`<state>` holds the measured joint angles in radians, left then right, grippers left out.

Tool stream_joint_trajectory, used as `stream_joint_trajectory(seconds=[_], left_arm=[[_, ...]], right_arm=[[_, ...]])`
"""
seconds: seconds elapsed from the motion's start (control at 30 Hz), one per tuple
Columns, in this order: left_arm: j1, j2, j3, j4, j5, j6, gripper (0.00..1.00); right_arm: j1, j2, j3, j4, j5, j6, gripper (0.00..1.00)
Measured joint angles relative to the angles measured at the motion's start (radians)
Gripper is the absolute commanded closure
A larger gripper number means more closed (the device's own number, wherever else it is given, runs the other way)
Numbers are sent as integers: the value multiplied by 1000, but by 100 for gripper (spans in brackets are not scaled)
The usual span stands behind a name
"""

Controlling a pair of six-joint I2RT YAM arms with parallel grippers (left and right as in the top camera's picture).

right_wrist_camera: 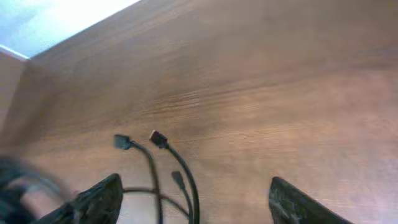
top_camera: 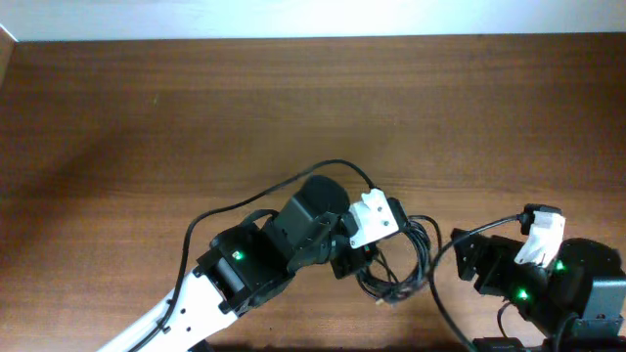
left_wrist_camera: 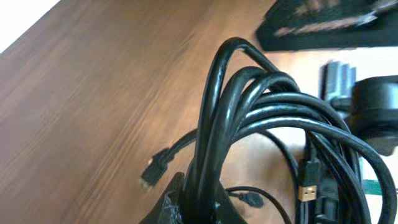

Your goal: Untangle cables

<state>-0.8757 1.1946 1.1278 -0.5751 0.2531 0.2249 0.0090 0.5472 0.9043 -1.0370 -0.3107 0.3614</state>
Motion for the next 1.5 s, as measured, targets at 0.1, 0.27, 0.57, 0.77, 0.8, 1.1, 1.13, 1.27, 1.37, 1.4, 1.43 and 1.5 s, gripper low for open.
stream_joint_trajectory(seconds=[0.1,0.27,0.57,0.77,0.8,1.1,1.13,1.27,1.37,1.4,1.43,1.5], left_arm=[[0,0,0,-5,-68,-2,100],[0,0,0,-4,-43,-5,100],[0,0,0,57,154,-8,100],[3,0,0,11,210,-9,100],[3,0,0,3,210,-9,100],[6,0,0,-13,345,10,100],[6,0,0,-12,358,14,100],[6,0,0,-6,446,75,100],[5,0,0,-5,439,96,100],[6,0,0,-5,414,99,100],[5,0,0,-5,383,97,100],[4,0,0,-5,278,60,99]], right_arm=[[0,0,1,39,-179,-114,23],[0,0,1,42,-295,-205,21],[0,0,2,47,-332,-218,21],[0,-1,3,50,-353,-223,21],[0,-1,3,50,-352,-223,21],[0,-1,3,42,-290,-226,21],[0,-1,3,40,-277,-227,21],[0,-1,3,3,-177,-223,20],[0,-1,3,-5,-119,-183,20],[0,-1,3,-6,-105,-175,20],[0,-1,3,-6,-96,-170,20],[0,-1,3,-6,-79,-159,20]])
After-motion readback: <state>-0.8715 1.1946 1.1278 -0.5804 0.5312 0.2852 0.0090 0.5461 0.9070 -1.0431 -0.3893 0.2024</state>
